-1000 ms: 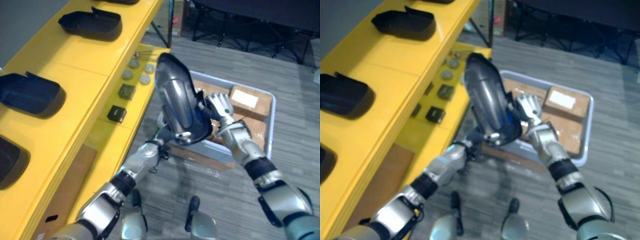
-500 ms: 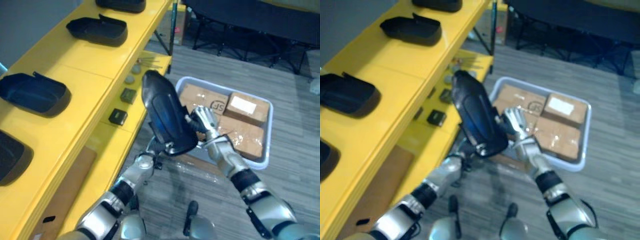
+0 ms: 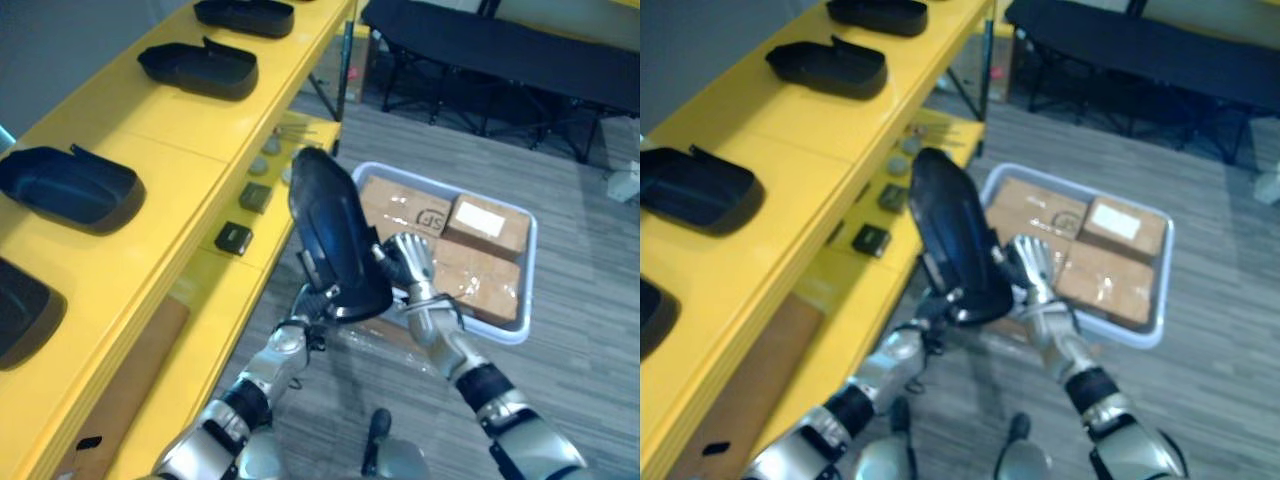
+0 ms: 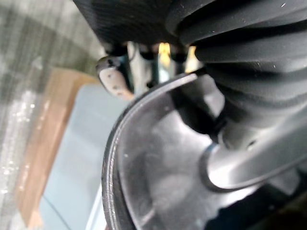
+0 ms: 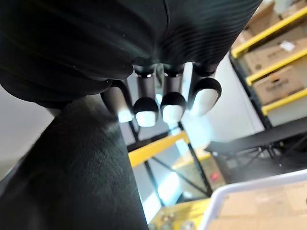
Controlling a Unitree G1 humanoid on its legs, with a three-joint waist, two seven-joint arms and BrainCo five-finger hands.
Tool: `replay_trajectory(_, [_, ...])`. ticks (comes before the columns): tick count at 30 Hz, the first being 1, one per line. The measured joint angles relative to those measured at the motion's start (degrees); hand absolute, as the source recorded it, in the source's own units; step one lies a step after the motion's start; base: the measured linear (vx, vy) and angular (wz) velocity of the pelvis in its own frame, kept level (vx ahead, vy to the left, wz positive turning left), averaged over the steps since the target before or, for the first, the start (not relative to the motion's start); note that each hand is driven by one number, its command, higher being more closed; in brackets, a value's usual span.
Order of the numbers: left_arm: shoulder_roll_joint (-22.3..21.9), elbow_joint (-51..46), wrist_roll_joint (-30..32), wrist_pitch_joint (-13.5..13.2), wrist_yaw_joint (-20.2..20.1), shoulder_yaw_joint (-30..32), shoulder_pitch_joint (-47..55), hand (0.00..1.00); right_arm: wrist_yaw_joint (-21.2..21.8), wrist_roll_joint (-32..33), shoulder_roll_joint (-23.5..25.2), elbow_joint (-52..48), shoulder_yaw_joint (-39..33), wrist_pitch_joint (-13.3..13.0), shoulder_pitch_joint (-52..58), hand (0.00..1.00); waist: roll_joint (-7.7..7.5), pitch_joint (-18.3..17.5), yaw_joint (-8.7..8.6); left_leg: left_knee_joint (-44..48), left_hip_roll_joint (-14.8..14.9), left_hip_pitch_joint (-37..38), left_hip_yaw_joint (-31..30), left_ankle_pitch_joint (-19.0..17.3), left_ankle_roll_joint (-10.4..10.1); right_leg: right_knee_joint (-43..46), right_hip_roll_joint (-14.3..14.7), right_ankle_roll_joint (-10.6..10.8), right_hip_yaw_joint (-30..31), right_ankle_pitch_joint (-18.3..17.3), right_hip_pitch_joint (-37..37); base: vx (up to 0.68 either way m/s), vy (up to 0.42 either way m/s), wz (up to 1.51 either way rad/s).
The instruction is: Walk over and take plastic housings, then place them on the shelf
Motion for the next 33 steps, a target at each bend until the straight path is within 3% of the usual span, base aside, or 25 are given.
replay_trajectory(3, [-0.45,-0.14,0.02,-0.68,0.2,-0.72,0.04,1.0,-2.09,3.12,0.51,-1.08,-0.02,-0.6,1.3,0.0,-0.1,-0.53,0.06,-0.02,-0.05,0.55,-0.02,-0.26,-0.08,-0.45,0.0,0.07,-0.06,0.04,0.84,0.0,0.0,0.0])
replay_trajectory(7, [-0.68,-2.52,1.5,-1.31,3.1,1.77,0.29,1.0,-4.39,4.98,0.59,-4.26,-0.12,-5.85,5.72,0.0,-0.21,-0.7,0.11,-0.31,-0.06,0.86,0.13,-0.53,-0.1,-0.94,0.05,0.11,-0.04,0.05,1.22,0.0,-0.005,-0.02])
replay_trajectory(11, [-0.69,-8.9,10.59,-4.14,8.38,6.69,2.55,1.0,-4.97,8.36,1.47,-9.62,-0.51,-10.31,13.36,0.0,-0.55,-2.09,-0.09,-0.33,-0.13,1.09,0.31,-0.9,-0.17,-1.92,0.1,0.25,-0.02,0.15,1.78,0.01,-0.002,-0.01])
replay_trajectory(14, [-1.28,-14.59,16.92,-7.75,12.59,9.42,4.1,1.0,-3.73,9.55,2.37,-16.32,-0.54,-16.31,18.03,0.0,-0.95,-4.98,-0.36,-0.3,-0.14,1.17,0.45,-1.14,-0.31,-2.48,0.17,0.39,-0.02,0.28,2.08,0.07,-0.012,-0.02])
replay_trajectory(15, [-1.96,-16.32,19.42,-9.03,14.12,11.32,4.55,1.0,-2.84,10.47,2.41,-20.2,-0.79,-19.63,18.4,0.0,-1.05,-5.42,-0.54,-0.31,-0.14,2.0,0.68,-1.25,-0.39,-2.94,0.21,0.45,0.02,0.33,3.02,0.04,-0.014,-0.04])
replay_trajectory(19, [-2.54,-18.4,27.46,-10.23,17.82,15.21,9.37,1.0,0.02,17.48,2.61,-29.74,-6.86,-27.69,19.64,0.0,-0.89,-8.05,-0.91,-0.38,-0.14,2.25,1.11,-1.49,-0.44,-3.35,0.32,0.58,0.17,0.47,3.07,0.0,-0.01,-0.06])
replay_trajectory(24, [-2.42,-19.22,37.6,-9.52,24.76,19.91,15.17,1.0,2.67,25.69,2.51,-36.97,-15.25,-31.25,21.13,0.0,-0.81,-8.28,-1.27,-0.48,-0.13,3.59,1.59,-1.7,-0.41,-3.45,0.33,0.24,0.54,0.02,3.96,-0.04,-0.002,-0.07])
replay_trajectory(29, [-2.53,-23.87,46.07,-8.95,31.71,26.58,19.74,1.0,8.35,41.03,3.51,-42.68,-23.15,-34.8,24.98,0.0,-0.27,-10.6,-2.16,-0.5,-0.19,3.85,2.64,-2.27,-0.4,-4.16,0.31,0.38,1.58,-0.05,3.78,-0.03,0.008,-0.09])
replay_trajectory(33, [-2.84,-26.93,47.97,-10.27,33.77,30.44,22.06,1.0,13.44,52.5,6.97,-42.6,-29.8,-33.53,31.05,0.0,0.89,-12.18,-2.55,-0.51,-0.17,3.84,2.89,-2.35,-0.57,-4.49,0.34,0.39,1.71,-0.05,3.71,0.02,-0.001,-0.03])
